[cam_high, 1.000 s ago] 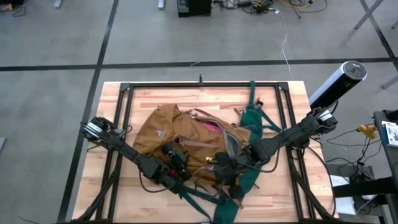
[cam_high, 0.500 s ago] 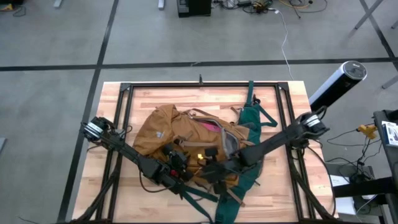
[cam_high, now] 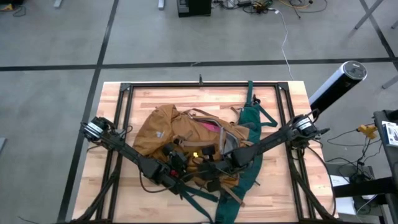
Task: Unpack backpack
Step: Close the brown backpack
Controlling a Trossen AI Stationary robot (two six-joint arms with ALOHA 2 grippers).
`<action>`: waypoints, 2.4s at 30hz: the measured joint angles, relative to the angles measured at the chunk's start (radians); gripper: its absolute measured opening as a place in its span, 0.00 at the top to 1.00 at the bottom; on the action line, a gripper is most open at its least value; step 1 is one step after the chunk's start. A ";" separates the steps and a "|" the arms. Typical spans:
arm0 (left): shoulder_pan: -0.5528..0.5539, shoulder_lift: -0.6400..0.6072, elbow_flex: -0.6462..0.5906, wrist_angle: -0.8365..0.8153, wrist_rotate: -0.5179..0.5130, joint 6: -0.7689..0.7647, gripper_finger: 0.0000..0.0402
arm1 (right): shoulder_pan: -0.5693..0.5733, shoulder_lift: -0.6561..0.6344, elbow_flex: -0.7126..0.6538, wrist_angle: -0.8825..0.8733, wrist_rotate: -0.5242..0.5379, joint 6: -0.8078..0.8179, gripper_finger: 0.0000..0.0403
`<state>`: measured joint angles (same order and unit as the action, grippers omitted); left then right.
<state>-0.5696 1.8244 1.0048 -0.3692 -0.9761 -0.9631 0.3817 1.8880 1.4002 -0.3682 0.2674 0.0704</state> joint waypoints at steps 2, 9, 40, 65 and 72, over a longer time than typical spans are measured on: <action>-0.001 0.000 -0.003 -0.018 0.008 -0.004 0.84 | 0.014 -0.030 0.013 -0.044 0.006 0.025 0.98; -0.019 -0.002 -0.012 -0.092 0.010 -0.042 0.84 | 0.092 -0.156 0.020 -0.290 0.014 0.147 1.00; -0.034 -0.141 0.049 -0.186 -0.093 0.084 0.84 | 0.133 -0.175 -0.026 -0.019 -0.453 0.073 1.00; 0.031 -0.186 -0.267 0.131 -0.143 -0.017 0.84 | -0.015 -0.072 0.003 0.480 -0.409 -0.164 1.00; 0.052 -0.489 -0.298 -0.037 -0.223 0.047 0.84 | -0.033 -0.094 0.077 0.421 -0.214 -0.337 1.00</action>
<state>-0.5179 1.3355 0.7071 -0.4063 -1.1988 -0.9159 0.3487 1.7943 1.4775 0.0528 0.0532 -0.2668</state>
